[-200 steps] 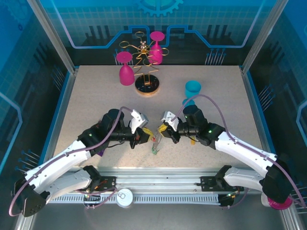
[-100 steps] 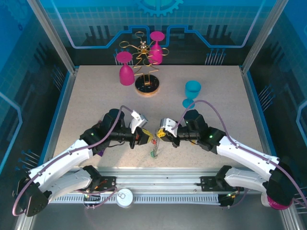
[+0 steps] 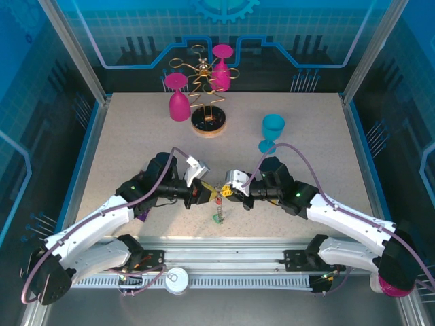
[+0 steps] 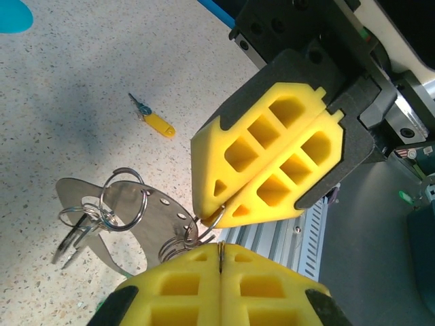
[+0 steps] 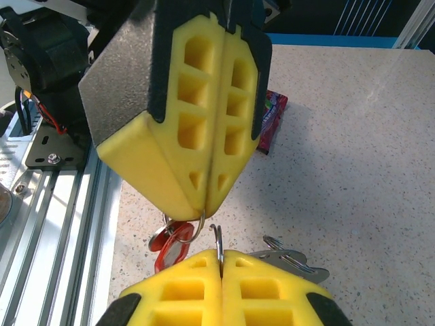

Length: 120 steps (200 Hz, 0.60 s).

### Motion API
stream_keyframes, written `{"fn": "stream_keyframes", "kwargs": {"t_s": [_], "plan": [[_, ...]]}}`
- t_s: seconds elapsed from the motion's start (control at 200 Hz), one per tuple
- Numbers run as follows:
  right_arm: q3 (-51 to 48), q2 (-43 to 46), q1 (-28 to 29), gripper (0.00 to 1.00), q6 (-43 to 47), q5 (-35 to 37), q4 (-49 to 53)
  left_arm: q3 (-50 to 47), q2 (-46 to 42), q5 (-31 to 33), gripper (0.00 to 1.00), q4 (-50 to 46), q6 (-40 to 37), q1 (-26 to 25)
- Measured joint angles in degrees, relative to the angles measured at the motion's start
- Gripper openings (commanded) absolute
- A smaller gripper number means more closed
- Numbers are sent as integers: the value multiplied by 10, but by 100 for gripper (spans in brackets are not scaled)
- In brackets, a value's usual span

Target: Put the keys on the keyring

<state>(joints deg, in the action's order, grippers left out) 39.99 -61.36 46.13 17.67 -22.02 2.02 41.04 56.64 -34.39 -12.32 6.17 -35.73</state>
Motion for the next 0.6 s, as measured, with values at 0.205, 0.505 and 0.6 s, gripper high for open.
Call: {"fn": "stream_keyframes", "kwargs": {"t_s": [0.205, 0.505, 0.6], "plan": [[0, 1, 0, 0, 3, -1, 0, 0, 1, -14, 0, 9, 11, 5], [0, 3, 4, 0, 7, -3, 1, 0, 13, -31, 0, 10, 24, 16], [0, 5, 4, 0, 7, 1, 0, -1, 18, -37, 0, 10, 35, 23]]}}
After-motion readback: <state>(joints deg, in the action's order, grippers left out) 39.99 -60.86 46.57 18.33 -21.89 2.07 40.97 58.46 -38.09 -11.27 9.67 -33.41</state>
